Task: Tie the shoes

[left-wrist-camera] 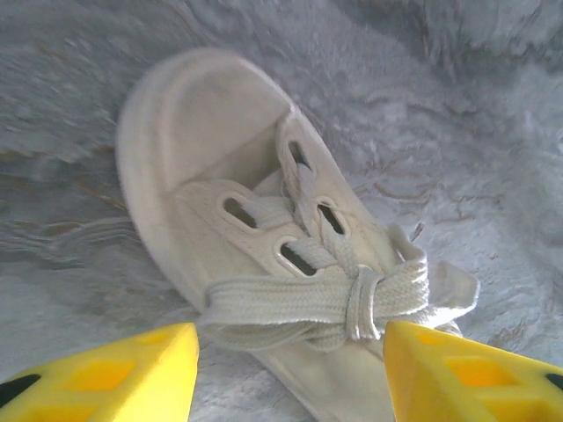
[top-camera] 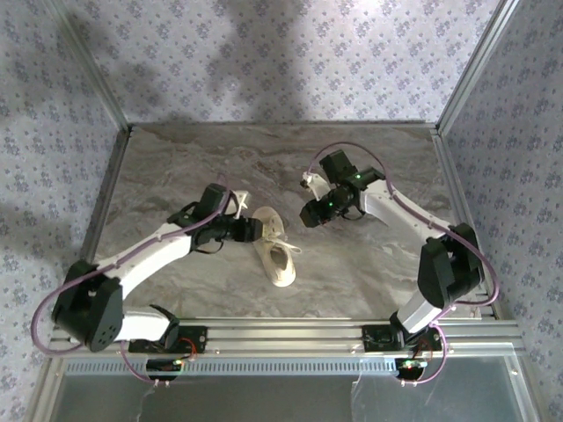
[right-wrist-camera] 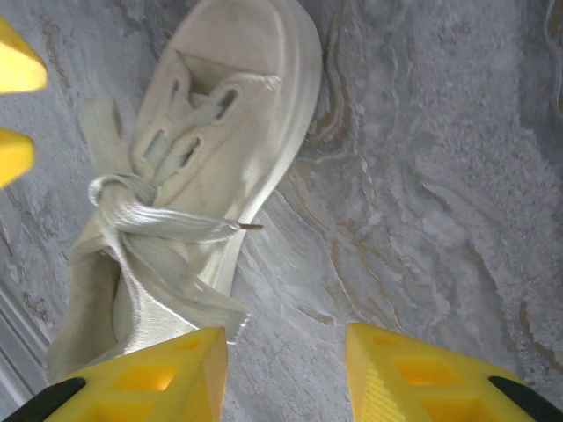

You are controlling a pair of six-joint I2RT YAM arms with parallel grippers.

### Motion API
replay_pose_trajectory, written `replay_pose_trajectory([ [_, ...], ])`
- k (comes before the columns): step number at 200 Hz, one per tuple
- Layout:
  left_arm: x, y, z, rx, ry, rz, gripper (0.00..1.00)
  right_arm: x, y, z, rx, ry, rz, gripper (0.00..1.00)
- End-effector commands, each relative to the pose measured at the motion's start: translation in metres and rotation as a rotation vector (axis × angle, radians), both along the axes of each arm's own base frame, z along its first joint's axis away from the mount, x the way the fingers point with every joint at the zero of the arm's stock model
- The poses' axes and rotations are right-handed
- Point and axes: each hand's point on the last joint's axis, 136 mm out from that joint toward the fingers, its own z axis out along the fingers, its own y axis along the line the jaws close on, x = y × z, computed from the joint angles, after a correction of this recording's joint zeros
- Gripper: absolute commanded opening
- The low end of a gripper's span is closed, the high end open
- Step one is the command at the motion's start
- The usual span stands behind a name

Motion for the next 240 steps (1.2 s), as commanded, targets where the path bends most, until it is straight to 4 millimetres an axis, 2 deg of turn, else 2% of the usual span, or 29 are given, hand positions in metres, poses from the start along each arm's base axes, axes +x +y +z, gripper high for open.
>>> replay_pose_trajectory([
  [1,-0.011,0.022,0.008,-0.003,-0.012,0.022,0.58,-0.006,0.028,0.015,-0.013,-0.088,0.059,0.40],
  [18,-0.022,0.035,0.001,-0.015,-0.007,0.051,0.56,-0.018,0.059,0.011,0.000,-0.110,0.140,0.40],
  [38,-0.038,0.038,-0.011,-0.048,0.009,0.042,0.52,-0.030,0.091,-0.001,-0.012,-0.112,0.224,0.42],
  [74,-0.050,0.037,-0.029,-0.097,0.024,0.042,0.48,-0.036,0.114,-0.024,-0.085,-0.094,0.306,0.43],
  [120,-0.047,0.028,-0.034,-0.101,-0.010,-0.033,0.47,-0.031,0.110,-0.040,-0.129,-0.073,0.328,0.38],
  [142,-0.042,0.017,-0.028,-0.107,-0.099,-0.116,0.49,-0.029,0.105,-0.049,-0.137,-0.049,0.318,0.33],
  [185,-0.038,0.005,-0.012,-0.035,-0.313,-0.279,0.50,-0.023,0.097,-0.049,-0.081,-0.024,0.280,0.20],
  [208,-0.034,0.002,-0.013,0.006,-0.329,-0.321,0.49,-0.019,0.092,-0.049,-0.053,-0.007,0.267,0.15],
  [240,-0.028,-0.007,-0.023,0.027,-0.286,-0.377,0.44,-0.017,0.091,-0.049,-0.017,0.014,0.267,0.15],
])
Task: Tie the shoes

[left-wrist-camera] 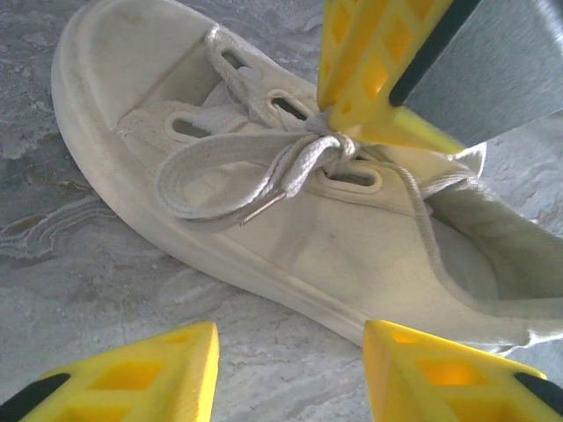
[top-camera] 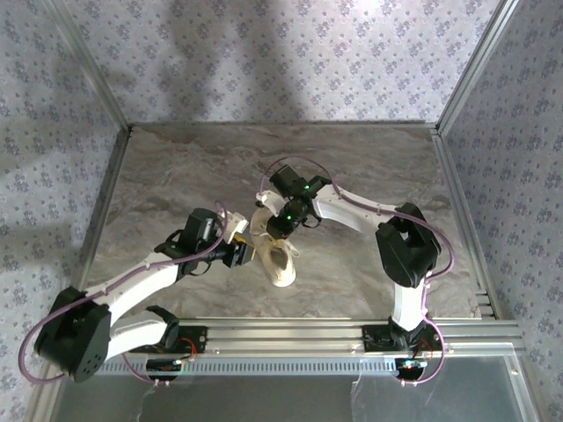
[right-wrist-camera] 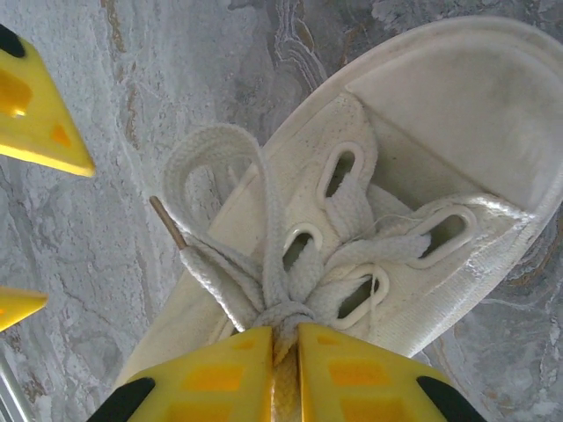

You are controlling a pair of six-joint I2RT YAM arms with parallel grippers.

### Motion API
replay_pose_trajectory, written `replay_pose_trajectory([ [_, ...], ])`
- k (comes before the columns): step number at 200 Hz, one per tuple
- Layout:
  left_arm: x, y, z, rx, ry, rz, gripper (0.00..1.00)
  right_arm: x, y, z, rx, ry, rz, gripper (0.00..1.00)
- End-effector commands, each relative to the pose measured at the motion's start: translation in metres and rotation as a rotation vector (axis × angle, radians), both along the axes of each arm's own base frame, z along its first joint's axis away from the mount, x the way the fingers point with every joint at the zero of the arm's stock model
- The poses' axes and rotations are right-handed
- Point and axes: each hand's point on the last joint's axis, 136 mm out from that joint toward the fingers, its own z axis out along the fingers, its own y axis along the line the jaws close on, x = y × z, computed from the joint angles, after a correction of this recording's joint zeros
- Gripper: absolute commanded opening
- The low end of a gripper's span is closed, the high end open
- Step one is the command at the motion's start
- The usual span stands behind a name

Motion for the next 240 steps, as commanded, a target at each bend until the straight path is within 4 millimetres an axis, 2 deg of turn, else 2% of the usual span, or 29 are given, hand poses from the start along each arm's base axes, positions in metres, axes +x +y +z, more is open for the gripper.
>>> replay_pose_trajectory([
  [1,0.012,-0.013,0.011,0.010,-0.057,-0.078,0.44,-0.003,-0.002,0.003,0.029,0.031,0.005,0.14],
  [28,0.022,-0.019,0.010,-0.022,-0.031,-0.070,0.41,-0.004,-0.001,0.003,0.043,0.043,0.010,0.15],
  [63,0.037,-0.016,0.023,-0.138,0.052,0.015,0.41,-0.005,-0.001,-0.001,0.057,0.070,0.015,0.15],
  [77,0.036,-0.017,0.029,-0.181,0.091,0.007,0.40,-0.005,-0.001,-0.003,0.060,0.080,0.014,0.14],
  [102,0.030,-0.019,0.037,-0.237,0.147,-0.018,0.29,-0.002,-0.001,-0.004,0.067,0.094,0.005,0.13],
  [121,0.026,-0.018,0.036,-0.236,0.166,-0.025,0.28,0.000,-0.002,-0.006,0.069,0.104,0.000,0.12],
  [144,0.025,-0.015,0.028,-0.227,0.194,-0.018,0.29,0.000,-0.002,-0.008,0.069,0.115,-0.002,0.12],
  [173,0.028,-0.016,0.023,-0.227,0.227,-0.002,0.41,0.000,-0.002,-0.008,0.071,0.121,-0.002,0.12],
  [240,0.040,-0.024,0.027,-0.290,0.267,0.038,0.41,-0.003,0.000,-0.009,0.081,0.137,0.000,0.10],
])
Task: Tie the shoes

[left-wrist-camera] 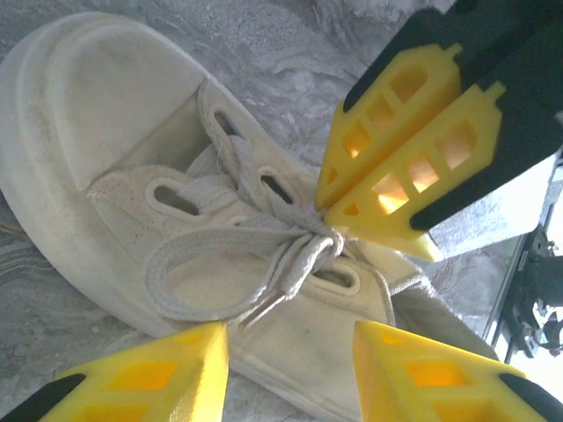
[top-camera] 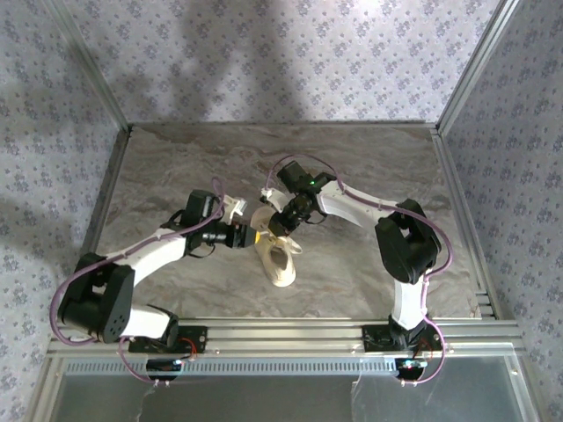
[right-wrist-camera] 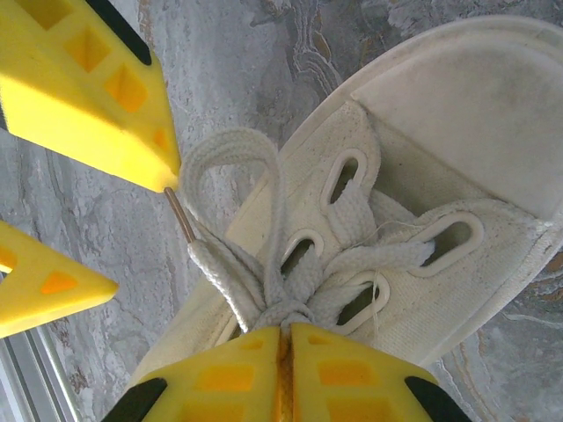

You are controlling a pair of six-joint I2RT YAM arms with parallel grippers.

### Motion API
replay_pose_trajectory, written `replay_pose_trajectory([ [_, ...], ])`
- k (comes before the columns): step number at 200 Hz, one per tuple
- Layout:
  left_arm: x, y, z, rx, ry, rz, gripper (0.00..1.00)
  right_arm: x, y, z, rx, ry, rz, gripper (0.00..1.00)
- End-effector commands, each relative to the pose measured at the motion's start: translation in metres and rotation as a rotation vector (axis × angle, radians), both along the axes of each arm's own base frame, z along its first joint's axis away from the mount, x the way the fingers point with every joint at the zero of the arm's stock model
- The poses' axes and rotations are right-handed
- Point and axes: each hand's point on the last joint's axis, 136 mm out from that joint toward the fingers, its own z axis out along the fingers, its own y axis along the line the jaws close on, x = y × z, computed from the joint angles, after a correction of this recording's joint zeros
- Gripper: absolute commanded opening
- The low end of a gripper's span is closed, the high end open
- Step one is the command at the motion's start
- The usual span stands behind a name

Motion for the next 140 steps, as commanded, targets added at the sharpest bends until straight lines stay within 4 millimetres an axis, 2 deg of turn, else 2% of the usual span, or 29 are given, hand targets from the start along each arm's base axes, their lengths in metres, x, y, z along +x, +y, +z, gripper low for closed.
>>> replay_pose_trajectory([
  [1,0.0121,-0.0083,0.0167,-0.068,0.000,0.013,0.41,-0.0051,-0.0006,-0.0090,-0.008,0.045,0.002,0.10],
  [53,0.0165,-0.0094,0.0106,-0.069,0.027,0.033,0.41,-0.0058,0.0000,-0.0084,-0.006,0.045,0.006,0.10],
  [71,0.0168,-0.0105,0.0116,-0.078,0.029,0.031,0.38,-0.0062,-0.0001,-0.0086,-0.006,0.047,0.005,0.10],
  [97,0.0156,-0.0112,0.0132,-0.084,0.029,0.025,0.29,-0.0063,-0.0001,-0.0084,-0.006,0.047,0.006,0.10],
  [125,0.0126,-0.0107,0.0166,-0.088,0.026,0.019,0.07,-0.0064,-0.0003,-0.0091,-0.010,0.047,0.006,0.10],
  [140,0.0083,-0.0081,0.0180,-0.078,0.024,0.017,0.00,-0.0064,-0.0019,-0.0109,-0.018,0.045,0.004,0.10],
])
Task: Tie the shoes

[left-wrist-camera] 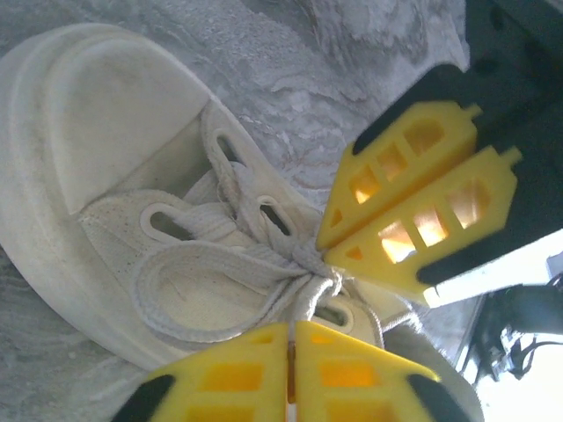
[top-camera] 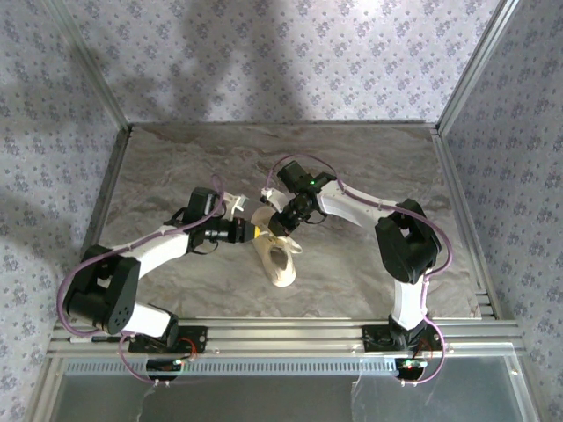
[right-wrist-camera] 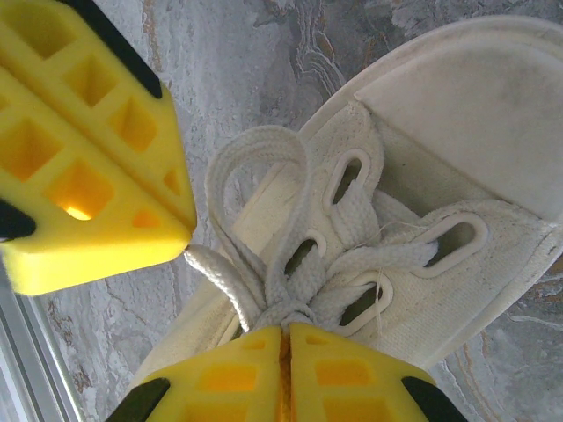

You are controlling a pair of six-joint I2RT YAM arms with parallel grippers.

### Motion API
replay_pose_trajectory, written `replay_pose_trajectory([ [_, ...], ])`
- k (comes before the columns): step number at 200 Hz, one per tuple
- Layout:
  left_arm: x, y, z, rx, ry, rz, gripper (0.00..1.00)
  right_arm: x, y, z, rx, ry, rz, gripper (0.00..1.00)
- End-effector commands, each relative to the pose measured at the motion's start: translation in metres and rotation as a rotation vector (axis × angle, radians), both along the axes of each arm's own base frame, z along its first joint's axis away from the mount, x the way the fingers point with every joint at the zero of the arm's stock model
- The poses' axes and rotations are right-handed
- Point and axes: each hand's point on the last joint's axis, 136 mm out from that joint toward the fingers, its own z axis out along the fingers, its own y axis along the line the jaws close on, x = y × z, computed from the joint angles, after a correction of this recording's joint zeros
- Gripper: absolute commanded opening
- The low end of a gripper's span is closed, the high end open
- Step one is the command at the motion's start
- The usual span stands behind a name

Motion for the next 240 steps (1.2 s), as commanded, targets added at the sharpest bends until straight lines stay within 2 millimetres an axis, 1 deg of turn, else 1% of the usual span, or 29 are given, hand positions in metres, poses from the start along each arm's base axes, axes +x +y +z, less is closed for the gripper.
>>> replay_pose_trajectory([
  [1,0.000,-0.001,0.018,-0.027,-0.039,-0.016,0.00,-0.006,-0.003,-0.011,-0.025,0.040,0.002,0.10],
  [33,-0.013,0.008,0.020,-0.008,-0.050,-0.002,0.00,-0.005,-0.007,-0.014,-0.039,0.033,-0.001,0.10],
  [65,-0.024,0.016,0.016,0.009,-0.042,0.015,0.00,-0.003,-0.010,-0.015,-0.049,0.026,-0.003,0.10],
  [107,-0.033,0.029,0.010,0.049,-0.036,0.051,0.00,-0.002,-0.011,-0.014,-0.053,0.021,-0.003,0.10],
  [164,-0.052,0.058,-0.006,0.118,0.005,0.149,0.00,-0.002,-0.014,-0.016,-0.069,0.019,0.003,0.09],
  [184,-0.060,0.065,-0.009,0.133,0.008,0.169,0.00,-0.003,-0.015,-0.016,-0.070,0.019,0.005,0.09],
  [199,-0.064,0.067,-0.012,0.137,0.015,0.177,0.00,-0.003,-0.015,-0.016,-0.070,0.019,0.005,0.09],
  [224,-0.066,0.069,-0.018,0.138,0.033,0.196,0.00,-0.002,-0.015,-0.015,-0.069,0.018,0.004,0.10],
  [236,-0.066,0.069,-0.021,0.144,0.036,0.193,0.00,-0.002,-0.014,-0.013,-0.065,0.016,0.003,0.13],
  [238,-0.066,0.069,-0.021,0.145,0.036,0.192,0.01,-0.002,-0.014,-0.012,-0.063,0.015,0.004,0.14],
  [240,-0.065,0.070,-0.021,0.146,0.036,0.193,0.05,-0.002,-0.013,-0.012,-0.062,0.015,0.003,0.15],
])
